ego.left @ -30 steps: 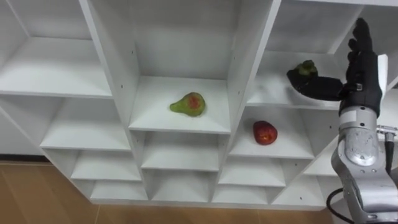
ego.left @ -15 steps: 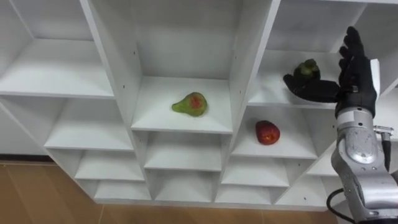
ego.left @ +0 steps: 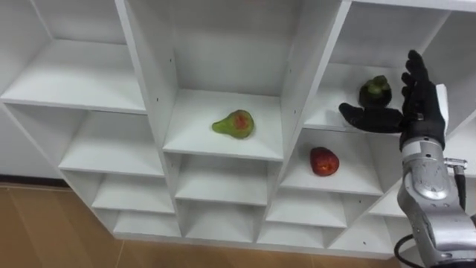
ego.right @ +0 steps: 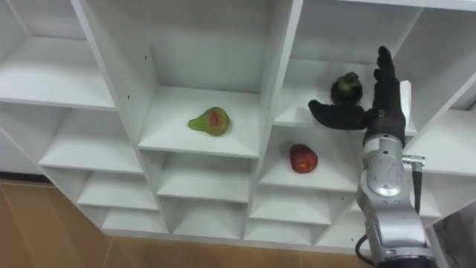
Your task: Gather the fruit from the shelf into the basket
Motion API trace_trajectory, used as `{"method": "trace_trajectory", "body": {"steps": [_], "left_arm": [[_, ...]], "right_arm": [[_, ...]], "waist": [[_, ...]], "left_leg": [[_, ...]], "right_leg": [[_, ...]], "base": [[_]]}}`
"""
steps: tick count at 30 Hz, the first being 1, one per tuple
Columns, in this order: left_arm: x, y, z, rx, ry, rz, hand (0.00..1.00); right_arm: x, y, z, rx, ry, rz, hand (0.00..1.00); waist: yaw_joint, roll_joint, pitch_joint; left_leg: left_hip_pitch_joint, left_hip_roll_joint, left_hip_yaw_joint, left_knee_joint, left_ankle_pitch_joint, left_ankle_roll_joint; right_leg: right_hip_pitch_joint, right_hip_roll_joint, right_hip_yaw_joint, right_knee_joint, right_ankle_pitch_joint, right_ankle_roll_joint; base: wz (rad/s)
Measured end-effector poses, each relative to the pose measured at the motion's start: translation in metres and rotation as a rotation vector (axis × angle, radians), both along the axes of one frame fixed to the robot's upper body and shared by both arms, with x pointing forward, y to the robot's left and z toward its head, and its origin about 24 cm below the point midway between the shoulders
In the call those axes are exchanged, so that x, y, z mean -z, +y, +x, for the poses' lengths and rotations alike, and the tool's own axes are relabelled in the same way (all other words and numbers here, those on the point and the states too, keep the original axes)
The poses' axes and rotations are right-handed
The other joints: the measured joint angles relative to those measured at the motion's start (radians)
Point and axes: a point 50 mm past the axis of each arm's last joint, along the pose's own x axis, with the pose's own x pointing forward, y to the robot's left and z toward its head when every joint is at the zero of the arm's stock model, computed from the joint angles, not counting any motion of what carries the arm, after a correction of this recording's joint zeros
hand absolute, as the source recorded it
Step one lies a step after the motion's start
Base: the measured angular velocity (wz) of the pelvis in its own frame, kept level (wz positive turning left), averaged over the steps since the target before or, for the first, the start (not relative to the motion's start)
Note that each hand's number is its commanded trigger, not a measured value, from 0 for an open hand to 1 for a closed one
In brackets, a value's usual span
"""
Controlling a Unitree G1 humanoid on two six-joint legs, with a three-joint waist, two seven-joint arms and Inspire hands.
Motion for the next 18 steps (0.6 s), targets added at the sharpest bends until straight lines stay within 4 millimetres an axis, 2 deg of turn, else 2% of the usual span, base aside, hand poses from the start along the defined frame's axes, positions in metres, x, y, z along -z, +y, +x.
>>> {"method": "trace_trajectory", "body": {"steps": [11,18], "left_arm": [[0.000,0.000,-0.001,0.001,0.009,-0.019,1.00],[0.000,0.000,-0.003,-0.001,0.021,-0.031,1.00]], "right_arm": [[-0.006,-0.011,0.000,0.008,-0.001,-0.049,0.00],[-0.002,-0.020,0.018,0.048,0.058,-0.050,0.00]], "waist": [[0.003,0.001,0.0003],[0.014,-0.008,-0.0033]], "left_leg": [[-0.006,-0.002,-0.013,0.001,0.000,0.000],[-0.005,-0.002,-0.014,0.003,0.001,0.001]], "right_leg": [[-0.002,0.000,-0.009,0.000,0.000,0.000],[-0.001,0.000,-0.003,0.000,0.000,0.000]], "base": [[0.03],[0.00]]}}
